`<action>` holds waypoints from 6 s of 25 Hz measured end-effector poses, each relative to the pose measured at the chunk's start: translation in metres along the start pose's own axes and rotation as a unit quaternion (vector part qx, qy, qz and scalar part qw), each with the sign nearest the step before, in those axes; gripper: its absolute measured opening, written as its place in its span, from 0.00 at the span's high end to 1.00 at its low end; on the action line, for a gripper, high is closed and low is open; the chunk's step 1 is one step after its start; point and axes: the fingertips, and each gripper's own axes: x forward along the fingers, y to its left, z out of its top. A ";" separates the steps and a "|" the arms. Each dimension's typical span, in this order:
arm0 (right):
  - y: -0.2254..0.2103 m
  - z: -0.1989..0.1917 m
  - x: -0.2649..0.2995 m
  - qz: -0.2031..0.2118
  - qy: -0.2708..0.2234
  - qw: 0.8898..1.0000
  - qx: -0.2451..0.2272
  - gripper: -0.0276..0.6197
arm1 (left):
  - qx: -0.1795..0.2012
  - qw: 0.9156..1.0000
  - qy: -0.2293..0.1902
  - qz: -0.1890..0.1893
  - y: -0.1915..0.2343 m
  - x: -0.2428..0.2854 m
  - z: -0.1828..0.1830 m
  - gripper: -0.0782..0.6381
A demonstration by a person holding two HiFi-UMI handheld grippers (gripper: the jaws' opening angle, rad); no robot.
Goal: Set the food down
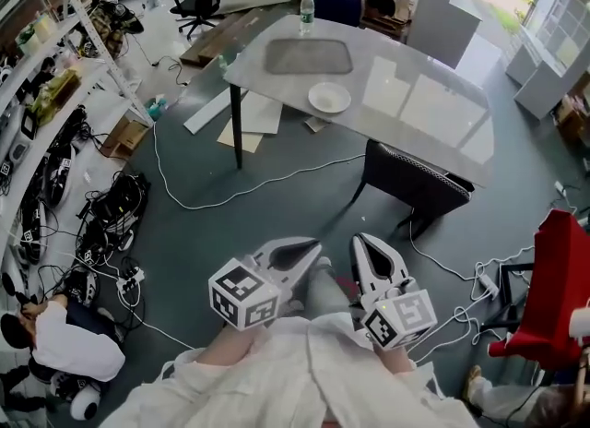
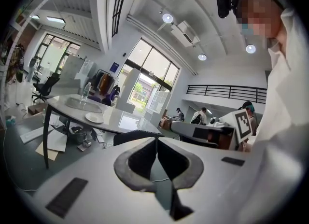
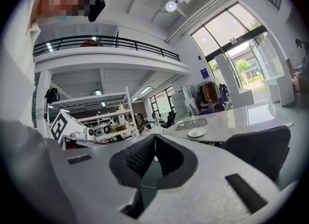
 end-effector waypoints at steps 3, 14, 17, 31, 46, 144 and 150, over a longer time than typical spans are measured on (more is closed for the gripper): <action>-0.010 0.001 0.027 0.002 0.002 1.000 0.007 0.95 | 0.005 1.000 0.000 0.002 0.024 0.011 0.013 0.86; -0.081 0.033 0.142 0.037 0.021 0.999 0.001 0.95 | 0.012 1.000 -0.013 0.011 0.114 0.090 0.077 0.86; -0.111 0.051 0.171 0.048 0.027 0.998 -0.006 0.95 | 0.006 1.000 -0.018 0.018 0.137 0.119 0.099 0.86; -0.199 0.088 0.291 0.105 0.056 0.993 -0.028 0.95 | -0.006 0.999 -0.018 0.039 0.234 0.223 0.152 0.86; -0.237 0.065 0.348 0.088 0.100 0.991 -0.007 0.95 | -0.046 0.997 0.007 0.056 0.297 0.249 0.155 0.86; -0.382 -0.100 0.462 -0.072 0.311 0.938 0.137 0.77 | -0.173 0.948 0.245 0.110 0.524 0.326 0.042 0.70; -0.383 -0.120 0.454 -0.072 0.341 0.927 0.137 0.77 | -0.181 0.943 0.259 0.104 0.520 0.328 0.032 0.69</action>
